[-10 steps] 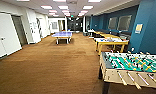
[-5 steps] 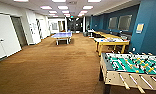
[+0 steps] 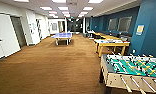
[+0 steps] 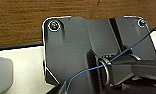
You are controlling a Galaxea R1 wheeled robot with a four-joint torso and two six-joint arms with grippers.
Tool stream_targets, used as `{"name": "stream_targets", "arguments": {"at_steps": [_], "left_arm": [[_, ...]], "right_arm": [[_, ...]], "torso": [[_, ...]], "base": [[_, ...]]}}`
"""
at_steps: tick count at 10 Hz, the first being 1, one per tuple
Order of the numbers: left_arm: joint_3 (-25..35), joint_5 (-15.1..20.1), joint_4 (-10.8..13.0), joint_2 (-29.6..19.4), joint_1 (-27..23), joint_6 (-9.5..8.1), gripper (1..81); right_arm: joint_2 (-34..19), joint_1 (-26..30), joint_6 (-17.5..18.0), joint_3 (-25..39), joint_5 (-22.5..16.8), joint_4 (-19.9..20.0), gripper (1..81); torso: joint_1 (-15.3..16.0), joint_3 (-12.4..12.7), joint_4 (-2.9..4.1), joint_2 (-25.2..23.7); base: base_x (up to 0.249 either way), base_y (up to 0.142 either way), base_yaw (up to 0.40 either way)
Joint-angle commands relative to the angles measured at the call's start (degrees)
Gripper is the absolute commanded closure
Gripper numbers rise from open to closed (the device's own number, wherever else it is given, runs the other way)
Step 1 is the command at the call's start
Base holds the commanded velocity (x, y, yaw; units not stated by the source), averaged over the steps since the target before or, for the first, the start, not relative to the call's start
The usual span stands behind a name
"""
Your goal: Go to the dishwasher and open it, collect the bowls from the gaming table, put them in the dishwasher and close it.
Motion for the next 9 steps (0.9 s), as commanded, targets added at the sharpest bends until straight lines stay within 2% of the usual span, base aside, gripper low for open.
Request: {"name": "stream_targets", "arguments": {"at_steps": [1,9], "left_arm": [[-0.2,2.6,0.0,-0.5,-2.7,-0.14,1.0],[-0.2,2.6,0.0,-0.2,-2.7,-0.05,1.0]], "right_arm": [[-0.5,2.6,-0.2,0.3,-2.6,-0.5,1.0],[0.0,2.8,-0.3,0.2,-2.6,-0.5,1.0]], "torso": [[0.1,0.0,0.0,0.0],[0.1,0.0,0.0,0.0]], "base": [[0.117,0.0,0.0],[0.172,0.0,0.0]]}}
